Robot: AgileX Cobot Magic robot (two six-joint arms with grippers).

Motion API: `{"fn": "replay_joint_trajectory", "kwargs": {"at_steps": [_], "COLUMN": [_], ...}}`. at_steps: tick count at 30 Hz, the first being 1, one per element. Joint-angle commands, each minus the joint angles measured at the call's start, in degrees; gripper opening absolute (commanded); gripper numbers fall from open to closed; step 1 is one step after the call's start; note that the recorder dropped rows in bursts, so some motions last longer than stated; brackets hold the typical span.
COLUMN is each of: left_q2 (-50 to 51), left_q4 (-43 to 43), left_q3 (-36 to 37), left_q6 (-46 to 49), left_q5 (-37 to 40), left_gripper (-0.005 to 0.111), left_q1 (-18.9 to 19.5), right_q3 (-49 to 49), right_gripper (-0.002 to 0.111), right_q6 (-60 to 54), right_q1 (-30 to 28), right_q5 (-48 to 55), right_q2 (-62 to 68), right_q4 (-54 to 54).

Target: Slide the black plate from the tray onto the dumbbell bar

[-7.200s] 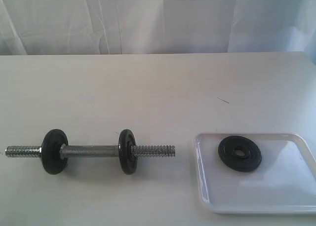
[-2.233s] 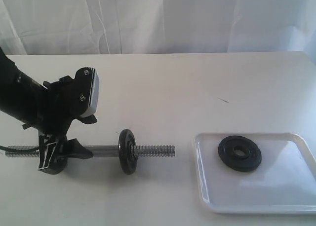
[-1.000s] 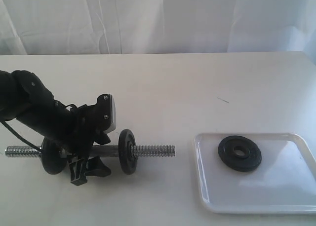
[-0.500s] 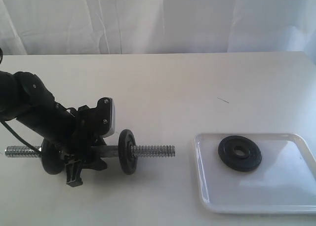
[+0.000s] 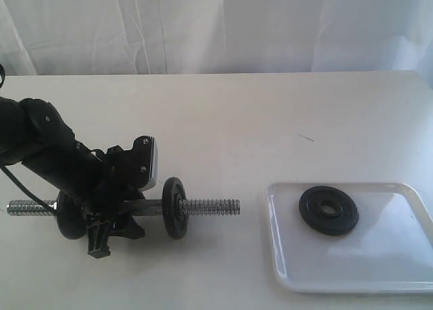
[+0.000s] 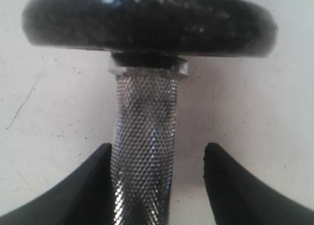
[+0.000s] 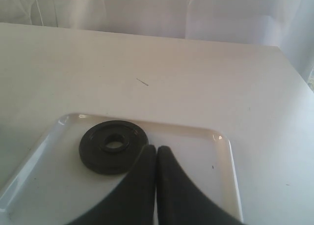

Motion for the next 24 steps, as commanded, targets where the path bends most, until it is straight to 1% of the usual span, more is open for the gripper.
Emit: {"fn": "replay_joint_trajectory", "kwargs": {"at_steps": [1,24], "left_q2": [0.15,0.15], "left_q4": [-0.29,-0.4], "left_q3": [0.09,0.09], "left_q6": [-0.1,-0.35], "left_q5": [1.28,1.23], "left_gripper": [0.059,0.059], "left_q1": [-0.38,-0.38], "right_q3": [0.12,0.12], "right_gripper": [0.0,0.0], "right_q6": [-0.12,-0.12], "right_q1": [0.14,0.14], "right_q5": [-0.48,-0.48], "right_q2": [-0.33,-0.33], "right_q4": [0.07,0.07]}}
